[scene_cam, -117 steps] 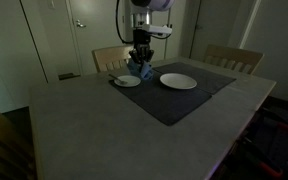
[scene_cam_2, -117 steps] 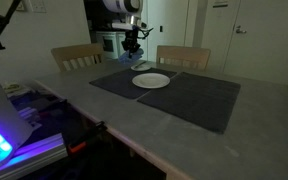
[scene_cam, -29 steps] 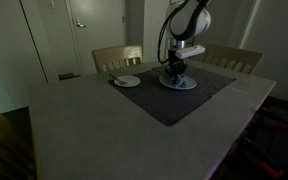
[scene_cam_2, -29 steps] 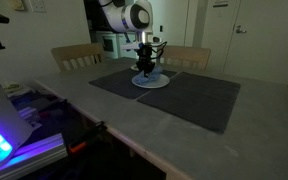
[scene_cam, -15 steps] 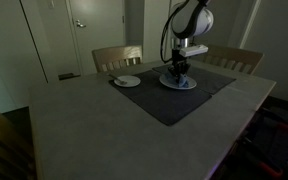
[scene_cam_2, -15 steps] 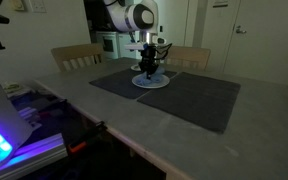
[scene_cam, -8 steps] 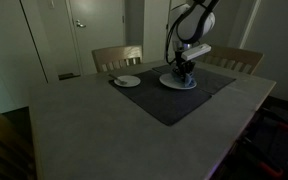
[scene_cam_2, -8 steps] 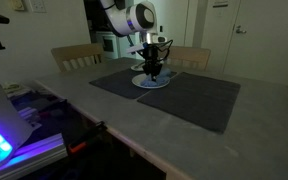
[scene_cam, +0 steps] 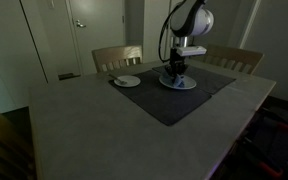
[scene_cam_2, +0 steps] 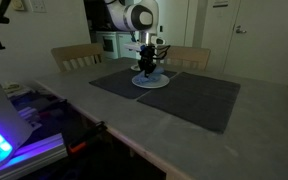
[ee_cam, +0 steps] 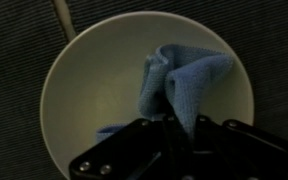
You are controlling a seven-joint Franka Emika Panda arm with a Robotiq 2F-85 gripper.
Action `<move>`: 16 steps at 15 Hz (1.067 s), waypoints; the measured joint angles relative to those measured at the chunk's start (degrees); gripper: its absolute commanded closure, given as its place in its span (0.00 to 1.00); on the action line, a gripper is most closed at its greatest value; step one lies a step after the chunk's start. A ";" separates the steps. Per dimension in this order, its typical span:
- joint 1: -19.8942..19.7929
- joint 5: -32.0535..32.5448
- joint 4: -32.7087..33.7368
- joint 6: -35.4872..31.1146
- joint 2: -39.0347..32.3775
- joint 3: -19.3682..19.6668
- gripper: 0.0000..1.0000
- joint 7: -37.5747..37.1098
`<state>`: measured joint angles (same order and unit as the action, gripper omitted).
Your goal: Pick up the towel and clean the plate
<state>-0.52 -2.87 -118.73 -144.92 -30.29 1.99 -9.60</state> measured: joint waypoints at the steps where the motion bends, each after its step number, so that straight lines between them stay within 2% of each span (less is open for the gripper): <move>1: -1.27 -2.76 0.01 -0.79 -0.04 -1.59 0.98 2.31; 3: -3.01 -6.87 0.01 -2.29 -0.25 -3.95 0.98 5.88; 7: -2.74 -6.47 0.01 -2.56 -0.37 -3.46 0.98 5.91; 9: -0.83 -2.69 0.01 -2.55 -0.37 -0.79 0.98 2.34; 13: 6.82 9.49 -0.25 -4.05 -0.46 8.75 0.98 -11.80; 16: 8.58 10.49 -0.58 -7.34 -0.80 10.50 0.98 -17.04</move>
<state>8.07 7.62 -119.31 -152.26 -31.09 12.50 -26.63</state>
